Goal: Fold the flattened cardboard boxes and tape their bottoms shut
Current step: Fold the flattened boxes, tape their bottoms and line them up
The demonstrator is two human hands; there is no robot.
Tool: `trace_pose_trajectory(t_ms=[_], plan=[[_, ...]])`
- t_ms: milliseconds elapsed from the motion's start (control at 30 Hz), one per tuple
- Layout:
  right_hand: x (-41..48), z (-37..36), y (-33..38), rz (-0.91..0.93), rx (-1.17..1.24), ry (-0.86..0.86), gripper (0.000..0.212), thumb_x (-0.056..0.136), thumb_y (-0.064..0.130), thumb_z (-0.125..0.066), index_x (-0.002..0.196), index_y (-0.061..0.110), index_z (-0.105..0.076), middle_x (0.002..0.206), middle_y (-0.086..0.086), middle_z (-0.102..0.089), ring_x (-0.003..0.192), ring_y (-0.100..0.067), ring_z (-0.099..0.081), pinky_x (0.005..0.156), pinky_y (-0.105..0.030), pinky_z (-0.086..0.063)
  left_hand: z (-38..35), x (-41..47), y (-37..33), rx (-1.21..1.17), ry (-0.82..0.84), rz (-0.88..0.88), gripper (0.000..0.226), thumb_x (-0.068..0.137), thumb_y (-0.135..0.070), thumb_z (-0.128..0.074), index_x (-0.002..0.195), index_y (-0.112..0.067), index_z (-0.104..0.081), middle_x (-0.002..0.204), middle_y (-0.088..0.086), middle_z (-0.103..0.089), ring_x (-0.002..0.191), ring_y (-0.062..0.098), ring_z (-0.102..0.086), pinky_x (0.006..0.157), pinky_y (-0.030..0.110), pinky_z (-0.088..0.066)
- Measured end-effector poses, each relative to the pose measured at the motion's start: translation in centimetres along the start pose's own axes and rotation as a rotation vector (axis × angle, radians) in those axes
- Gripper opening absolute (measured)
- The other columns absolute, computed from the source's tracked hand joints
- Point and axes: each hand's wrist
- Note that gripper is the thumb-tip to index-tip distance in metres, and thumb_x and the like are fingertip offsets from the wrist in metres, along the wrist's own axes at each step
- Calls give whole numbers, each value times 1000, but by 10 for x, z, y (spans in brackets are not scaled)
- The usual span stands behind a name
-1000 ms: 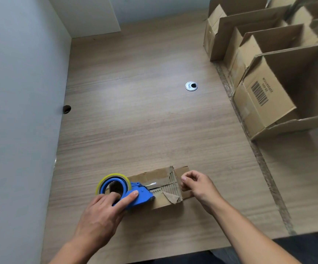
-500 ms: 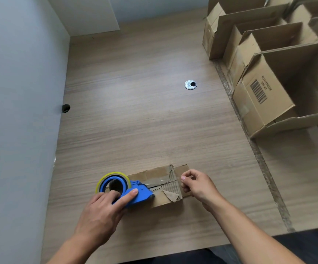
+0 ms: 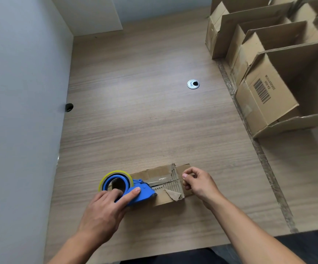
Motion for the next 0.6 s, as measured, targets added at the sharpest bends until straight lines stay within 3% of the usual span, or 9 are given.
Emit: trace_pose_trajectory(t_ms=[233,433,467,533,567,600], plan=[[2,-6,-9,12,-146,-20,13,91,22,-67,78,23,-67,68,1,-69,67,-18,-63,72,-36,-52,-5,-1,1,-3,-2,8,46,104,-51,-16,142,-41,-40,86,-7,-57,66,20,-57,74,28,-36],[-4,-18,-1,29,-297,-54,5,96,24,-60,96,24,-65,85,7,-66,90,-18,-62,72,-25,-39,-5,1,1,11,-7,7,48,104,-51,-14,142,-40,-41,86,-7,-57,67,19,-56,75,27,-37],[-5,-18,-1,24,-311,-61,13,96,25,-60,109,24,-65,96,3,-67,97,-19,-62,77,-24,-41,-6,1,1,13,-7,7,48,104,-51,-14,142,-40,-40,86,-8,-56,66,18,-56,75,27,-37],[-6,-17,-4,-18,-250,-99,50,91,31,-67,138,31,-50,115,-2,-59,105,-20,-59,90,-31,-49,-6,1,1,12,-5,6,48,103,-52,-13,143,-41,-39,86,-8,-56,66,18,-56,75,27,-38],[-6,-15,-7,-38,-226,-128,62,87,34,-71,143,35,-43,119,-3,-53,105,-20,-58,92,-36,-51,-6,1,1,9,-4,6,48,103,-52,-13,143,-41,-39,86,-8,-56,66,18,-56,75,27,-38],[-7,-15,-8,-27,-236,-138,60,86,34,-73,140,34,-46,119,-3,-52,104,-20,-58,92,-35,-51,-6,1,1,9,-5,7,48,103,-52,-13,142,-41,-40,86,-8,-56,66,18,-56,75,27,-38]])
Point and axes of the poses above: each hand's wrist, its own x-axis towards the middle knuckle, its own z-axis out of the back of the hand, y = z × x
